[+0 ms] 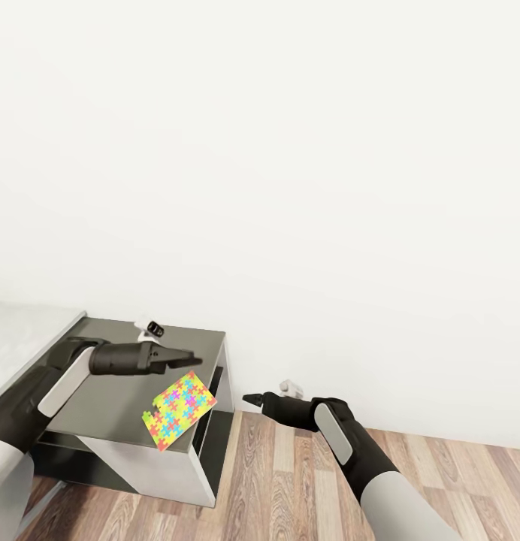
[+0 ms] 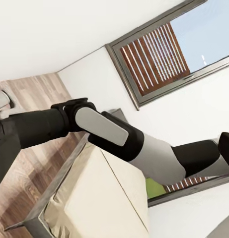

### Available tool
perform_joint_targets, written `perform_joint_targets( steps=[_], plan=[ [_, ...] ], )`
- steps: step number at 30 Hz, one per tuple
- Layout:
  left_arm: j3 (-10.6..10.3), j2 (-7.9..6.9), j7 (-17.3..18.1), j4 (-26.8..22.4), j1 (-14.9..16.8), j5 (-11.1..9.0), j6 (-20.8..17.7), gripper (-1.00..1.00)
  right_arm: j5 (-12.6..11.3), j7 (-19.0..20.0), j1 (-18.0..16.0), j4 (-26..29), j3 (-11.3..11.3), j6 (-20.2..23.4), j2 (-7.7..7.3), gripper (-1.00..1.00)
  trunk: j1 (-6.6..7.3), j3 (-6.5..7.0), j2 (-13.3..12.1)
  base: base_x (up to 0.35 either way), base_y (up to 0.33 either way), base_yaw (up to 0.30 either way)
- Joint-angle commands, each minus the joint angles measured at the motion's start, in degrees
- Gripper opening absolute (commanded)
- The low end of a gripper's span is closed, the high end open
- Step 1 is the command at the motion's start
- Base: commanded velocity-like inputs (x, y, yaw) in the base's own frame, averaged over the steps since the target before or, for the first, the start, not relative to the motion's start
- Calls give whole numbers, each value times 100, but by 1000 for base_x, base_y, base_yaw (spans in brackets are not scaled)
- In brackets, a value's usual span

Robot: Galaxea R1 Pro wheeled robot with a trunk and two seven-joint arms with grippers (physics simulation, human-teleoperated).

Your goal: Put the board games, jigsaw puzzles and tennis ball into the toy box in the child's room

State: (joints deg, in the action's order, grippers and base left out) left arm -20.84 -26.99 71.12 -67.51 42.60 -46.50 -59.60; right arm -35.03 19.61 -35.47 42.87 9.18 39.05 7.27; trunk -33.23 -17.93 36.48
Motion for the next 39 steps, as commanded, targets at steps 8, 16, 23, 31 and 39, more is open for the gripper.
perform_joint_targets(
  steps=[8,16,23,31,39],
  plan=[
    [-45,131,-13,246,544,-28,-40,100,-53,56,-4,-4,-6,37,-7,100,-2,-8,8,0,0,0],
    [-545,474,-159,1490,1353,3,-40,100,-76,714,-9,-470,-207,45,36,100,-2,-8,8,0,0,0],
    [-1009,663,-206,1885,1621,13,-40,100,-75,864,-20,-754,-342,70,48,100,-2,-8,8,0,0,0],
    [-1074,789,-208,1923,1652,15,-40,100,-74,884,-21,-786,-421,93,-23,100,-2,-8,8,5,0,0],
    [-1099,804,-210,1926,1655,12,-40,100,-74,882,-22,-796,-538,102,-51,100,-2,-8,8,71,21,0]
  ],
)
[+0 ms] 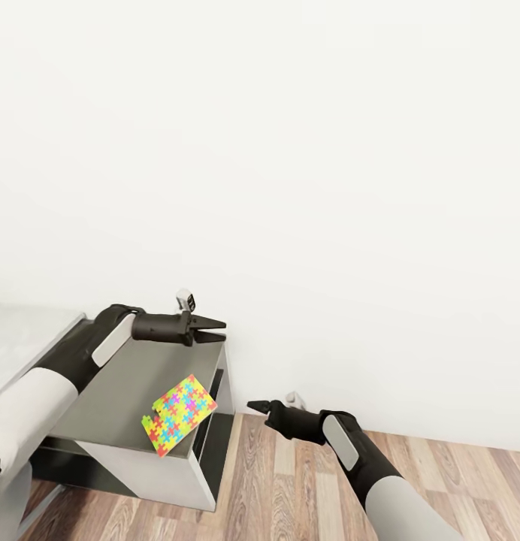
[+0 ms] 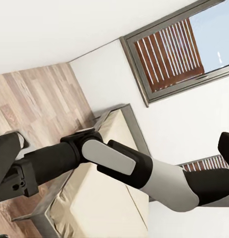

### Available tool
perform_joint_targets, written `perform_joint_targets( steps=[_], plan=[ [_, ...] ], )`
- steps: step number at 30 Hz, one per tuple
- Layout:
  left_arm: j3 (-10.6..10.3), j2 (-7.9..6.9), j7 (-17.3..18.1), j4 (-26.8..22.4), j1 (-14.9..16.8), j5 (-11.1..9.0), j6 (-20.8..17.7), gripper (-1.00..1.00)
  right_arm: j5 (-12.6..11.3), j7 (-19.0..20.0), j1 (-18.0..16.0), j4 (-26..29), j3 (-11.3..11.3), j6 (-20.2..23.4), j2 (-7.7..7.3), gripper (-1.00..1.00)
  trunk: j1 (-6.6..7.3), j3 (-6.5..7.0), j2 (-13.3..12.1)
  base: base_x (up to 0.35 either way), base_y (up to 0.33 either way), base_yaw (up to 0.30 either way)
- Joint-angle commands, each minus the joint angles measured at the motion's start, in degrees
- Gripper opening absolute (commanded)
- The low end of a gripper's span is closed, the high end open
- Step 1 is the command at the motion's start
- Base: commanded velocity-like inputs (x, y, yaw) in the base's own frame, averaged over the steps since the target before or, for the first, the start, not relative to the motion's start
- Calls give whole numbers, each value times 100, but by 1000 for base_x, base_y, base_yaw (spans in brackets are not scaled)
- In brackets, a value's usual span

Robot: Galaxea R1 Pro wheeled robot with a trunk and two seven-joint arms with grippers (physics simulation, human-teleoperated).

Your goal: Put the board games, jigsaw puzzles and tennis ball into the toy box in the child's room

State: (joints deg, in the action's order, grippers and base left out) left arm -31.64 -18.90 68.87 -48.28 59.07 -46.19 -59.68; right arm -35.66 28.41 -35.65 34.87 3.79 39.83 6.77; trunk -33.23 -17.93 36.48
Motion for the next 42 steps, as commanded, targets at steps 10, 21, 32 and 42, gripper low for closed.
perform_joint_targets(
  steps=[10,21,32,42],
  plan=[
    [-12,-17,20,2,8,-33,-32,100,-12,-35,-3,2,-9,25,27,100,-2,-8,8,64,95,0],
    [-1,-32,22,5,8,-89,-32,100,-7,-55,-3,2,-10,4,65,100,-2,-8,8,9,28,0],
    [10,-24,22,10,8,-107,-32,100,-1,-55,-3,2,-6,-23,78,100,-2,-8,8,0,151,0],
    [23,-11,28,11,8,-109,-32,100,-5,-50,-3,2,-4,-33,72,100,-68,-62,128,0,13,0]
  ],
)
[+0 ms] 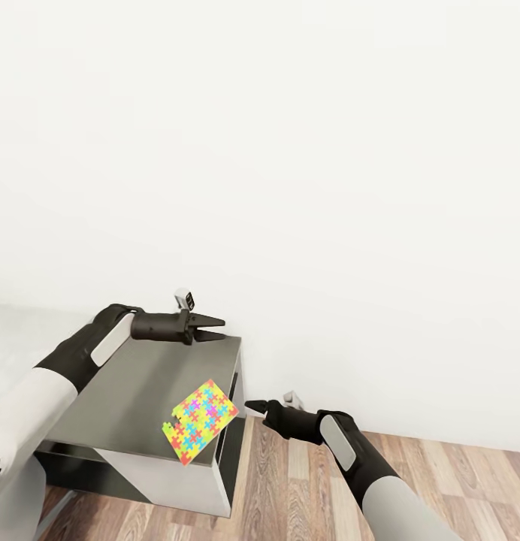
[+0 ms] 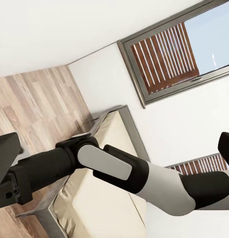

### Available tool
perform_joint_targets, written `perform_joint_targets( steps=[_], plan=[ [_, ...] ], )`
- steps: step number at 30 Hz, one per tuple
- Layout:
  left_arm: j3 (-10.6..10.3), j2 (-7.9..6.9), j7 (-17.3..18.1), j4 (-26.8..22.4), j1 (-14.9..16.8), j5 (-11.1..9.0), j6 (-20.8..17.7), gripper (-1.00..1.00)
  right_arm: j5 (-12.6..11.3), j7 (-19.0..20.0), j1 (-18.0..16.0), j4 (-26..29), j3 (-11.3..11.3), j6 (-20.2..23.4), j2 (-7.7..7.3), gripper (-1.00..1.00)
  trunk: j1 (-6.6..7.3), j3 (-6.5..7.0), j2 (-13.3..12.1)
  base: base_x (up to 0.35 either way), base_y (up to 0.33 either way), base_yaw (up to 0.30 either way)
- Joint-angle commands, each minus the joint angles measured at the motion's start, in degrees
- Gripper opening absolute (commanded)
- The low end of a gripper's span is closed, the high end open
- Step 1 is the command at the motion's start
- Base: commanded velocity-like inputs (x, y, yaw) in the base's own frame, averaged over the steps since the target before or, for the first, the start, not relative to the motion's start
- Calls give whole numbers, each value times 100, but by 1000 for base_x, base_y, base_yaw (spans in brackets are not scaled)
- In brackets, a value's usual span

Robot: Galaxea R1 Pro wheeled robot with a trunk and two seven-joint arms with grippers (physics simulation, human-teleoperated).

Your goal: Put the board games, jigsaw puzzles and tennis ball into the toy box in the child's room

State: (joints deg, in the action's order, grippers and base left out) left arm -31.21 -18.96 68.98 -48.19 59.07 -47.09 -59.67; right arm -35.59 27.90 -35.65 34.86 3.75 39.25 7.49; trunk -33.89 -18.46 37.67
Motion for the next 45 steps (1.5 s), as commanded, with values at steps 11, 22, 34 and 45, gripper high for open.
perform_joint_targets(
  steps=[11,22,34,45],
  plan=[
    [-16,1,18,2,8,-19,-33,100,-4,11,-4,3,3,21,-16,100,-244,-206,450,0,0,0],
    [-25,-4,18,2,8,-19,-33,100,16,8,-4,5,3,10,2,100,-485,-404,892,0,0,0],
    [-25,-17,16,2,8,-19,-33,100,3,20,-4,18,3,4,9,100,-749,-619,1373,0,0,0],
    [-25,-17,18,2,8,-19,-33,100,0,37,-4,21,3,7,7,100,-881,-727,1613,0,0,0]
  ],
)
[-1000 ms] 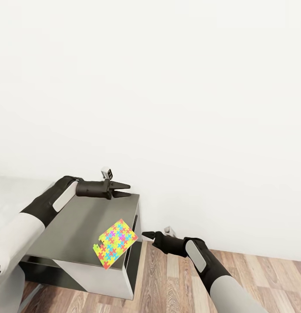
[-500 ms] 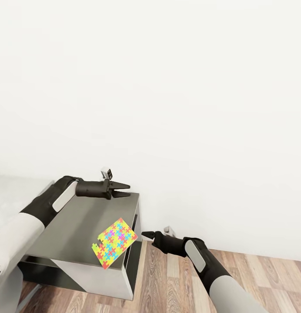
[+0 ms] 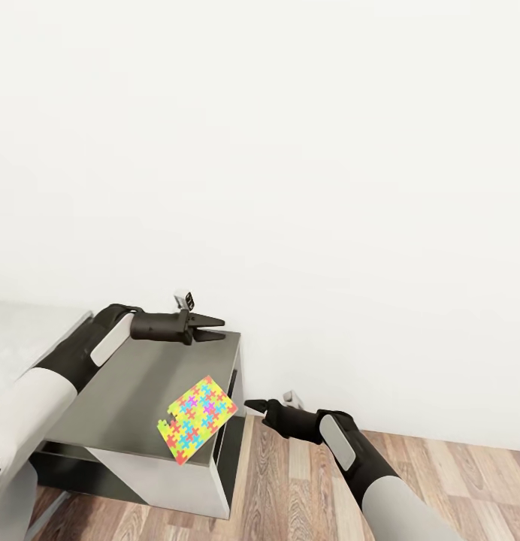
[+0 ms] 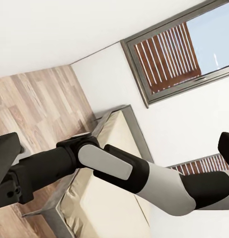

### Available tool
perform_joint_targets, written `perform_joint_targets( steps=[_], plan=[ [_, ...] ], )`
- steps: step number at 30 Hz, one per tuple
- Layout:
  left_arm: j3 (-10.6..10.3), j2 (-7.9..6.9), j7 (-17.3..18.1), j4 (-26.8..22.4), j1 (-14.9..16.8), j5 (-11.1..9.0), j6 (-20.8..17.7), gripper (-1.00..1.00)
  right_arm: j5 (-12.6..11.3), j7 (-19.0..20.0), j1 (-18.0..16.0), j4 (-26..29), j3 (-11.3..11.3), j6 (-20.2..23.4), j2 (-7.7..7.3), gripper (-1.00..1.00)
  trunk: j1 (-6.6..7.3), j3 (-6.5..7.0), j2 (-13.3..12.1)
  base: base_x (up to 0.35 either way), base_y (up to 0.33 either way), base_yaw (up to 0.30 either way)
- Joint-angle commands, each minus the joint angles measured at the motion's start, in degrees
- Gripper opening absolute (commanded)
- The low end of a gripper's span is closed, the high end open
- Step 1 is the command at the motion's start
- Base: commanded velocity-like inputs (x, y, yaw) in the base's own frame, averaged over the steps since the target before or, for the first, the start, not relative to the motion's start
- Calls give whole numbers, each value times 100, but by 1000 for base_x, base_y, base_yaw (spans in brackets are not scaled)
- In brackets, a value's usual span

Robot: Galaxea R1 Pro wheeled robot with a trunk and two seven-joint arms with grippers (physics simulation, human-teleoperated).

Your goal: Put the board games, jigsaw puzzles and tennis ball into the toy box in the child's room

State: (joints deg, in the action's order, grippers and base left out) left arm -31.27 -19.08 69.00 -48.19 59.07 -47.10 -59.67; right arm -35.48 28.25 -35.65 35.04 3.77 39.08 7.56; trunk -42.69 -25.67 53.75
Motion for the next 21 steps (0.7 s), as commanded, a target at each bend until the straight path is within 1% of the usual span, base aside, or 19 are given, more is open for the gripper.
perform_joint_targets(
  steps=[1,8,15,21],
  plan=[
    [-19,-6,16,2,8,-18,-33,100,-12,2,-3,3,1,24,0,100,-1,-6,5,0,0,0],
    [-19,-8,17,2,8,-25,-33,100,-13,16,-3,3,1,29,-1,100,-1,-6,5,0,11,0],
    [-19,-9,17,2,8,-27,-33,100,-12,30,-3,3,1,29,-1,100,-1,-6,5,0,147,6],
    [-21,-11,17,2,8,-27,-33,100,-12,31,-3,3,1,28,-1,100,-1,-5,5,0,35,70]
  ],
)
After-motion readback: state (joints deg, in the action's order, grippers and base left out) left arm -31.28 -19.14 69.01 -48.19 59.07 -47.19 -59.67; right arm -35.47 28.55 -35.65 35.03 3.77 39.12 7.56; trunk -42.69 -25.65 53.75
